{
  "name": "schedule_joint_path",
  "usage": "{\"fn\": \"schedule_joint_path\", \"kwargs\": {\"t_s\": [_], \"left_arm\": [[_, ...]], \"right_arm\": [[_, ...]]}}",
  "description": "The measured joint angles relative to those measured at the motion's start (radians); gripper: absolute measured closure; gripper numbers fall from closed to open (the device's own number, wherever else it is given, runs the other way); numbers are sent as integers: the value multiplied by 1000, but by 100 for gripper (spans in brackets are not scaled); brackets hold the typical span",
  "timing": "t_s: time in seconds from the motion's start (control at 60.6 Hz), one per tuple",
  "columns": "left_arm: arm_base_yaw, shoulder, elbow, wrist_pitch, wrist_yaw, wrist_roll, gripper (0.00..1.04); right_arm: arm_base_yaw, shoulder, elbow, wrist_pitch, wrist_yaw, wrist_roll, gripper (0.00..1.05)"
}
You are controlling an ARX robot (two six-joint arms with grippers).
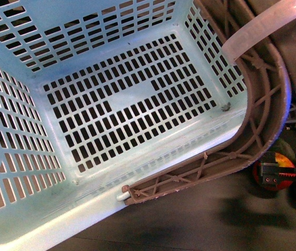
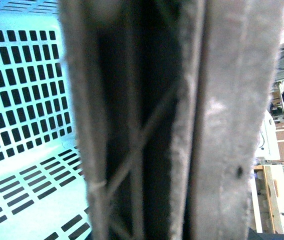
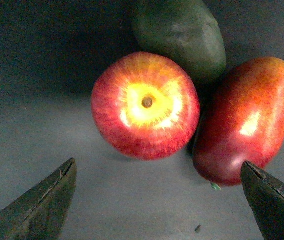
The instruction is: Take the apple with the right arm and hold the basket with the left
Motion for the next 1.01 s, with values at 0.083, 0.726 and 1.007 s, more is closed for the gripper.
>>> {"fn": "schedule_joint_path", "kwargs": {"t_s": [0.083,0.726,1.007], "left_arm": [[0,0,0,0,0,0,90],[0,0,0,0,0,0,90],[0,0,0,0,0,0,90]], "right_arm": [[-3,22,27,-7,0,15,9],[-18,155,141,-30,-19,106,17],[-18,134,105,-6,-29,112,26]]}}
